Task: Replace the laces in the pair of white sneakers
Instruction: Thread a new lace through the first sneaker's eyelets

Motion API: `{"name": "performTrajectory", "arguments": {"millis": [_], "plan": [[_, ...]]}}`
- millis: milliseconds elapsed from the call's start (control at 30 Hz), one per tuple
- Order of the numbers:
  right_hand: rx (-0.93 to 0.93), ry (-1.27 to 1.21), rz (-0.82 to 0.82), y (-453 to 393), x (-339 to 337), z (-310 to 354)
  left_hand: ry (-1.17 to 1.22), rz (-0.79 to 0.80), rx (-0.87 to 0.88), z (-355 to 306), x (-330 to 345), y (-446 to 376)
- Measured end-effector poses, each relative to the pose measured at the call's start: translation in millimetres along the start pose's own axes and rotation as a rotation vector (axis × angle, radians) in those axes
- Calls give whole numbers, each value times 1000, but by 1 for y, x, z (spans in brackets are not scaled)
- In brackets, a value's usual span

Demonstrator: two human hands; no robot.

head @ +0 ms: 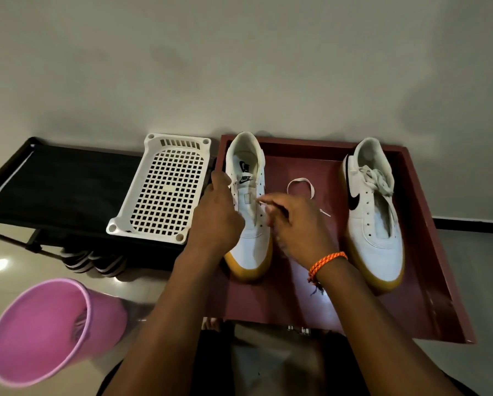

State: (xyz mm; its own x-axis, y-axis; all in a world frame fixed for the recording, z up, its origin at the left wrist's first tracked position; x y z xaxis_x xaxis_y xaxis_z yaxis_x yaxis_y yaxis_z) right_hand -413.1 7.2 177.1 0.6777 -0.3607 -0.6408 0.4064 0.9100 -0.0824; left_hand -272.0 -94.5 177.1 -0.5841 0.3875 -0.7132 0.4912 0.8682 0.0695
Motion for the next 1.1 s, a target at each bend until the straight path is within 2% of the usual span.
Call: {"name": "performTrajectory", "arguments": {"millis": [67, 133, 367, 500, 667, 800, 900, 967, 1100], "plan": [[-16, -92, 13, 1, 4, 5, -62, 53, 23, 7, -1, -1], [-10, -82, -19, 0, 9, 4, -96, 111, 44, 11, -4, -3], [-116, 438, -170, 1, 22, 12, 35, 209, 31, 18, -16, -1], [-155, 622, -64, 1, 28, 20, 54, 206, 41, 20, -15, -3], [-155, 659, 3, -2, 29, 25, -1, 204, 93, 21, -5, -4], [-160, 715, 13, -2, 26, 25, 59, 199, 105, 25, -6, -6], [-146, 751, -61, 0, 27, 24, 84, 181, 108, 26, -5, -7], [-85, 712, -103, -1, 28, 19, 99, 183, 86, 27, -1, -8], [234, 269, -24, -6, 21, 1, 175, 214, 35, 26, 9, -12]]}}
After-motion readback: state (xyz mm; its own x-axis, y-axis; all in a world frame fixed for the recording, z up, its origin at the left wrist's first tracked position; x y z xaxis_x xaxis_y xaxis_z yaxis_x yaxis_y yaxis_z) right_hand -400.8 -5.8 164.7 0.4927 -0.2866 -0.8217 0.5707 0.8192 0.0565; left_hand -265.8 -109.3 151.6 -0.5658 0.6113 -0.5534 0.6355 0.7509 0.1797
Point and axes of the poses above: each hand's wrist, its own y-axis away from the middle knuckle, its own x-axis out of the palm, z = x × y, the point moved 1 cm from there along -y, towards the middle knuckle, and after that the axes turned 3 degrees about y, right-handed, at the moved point
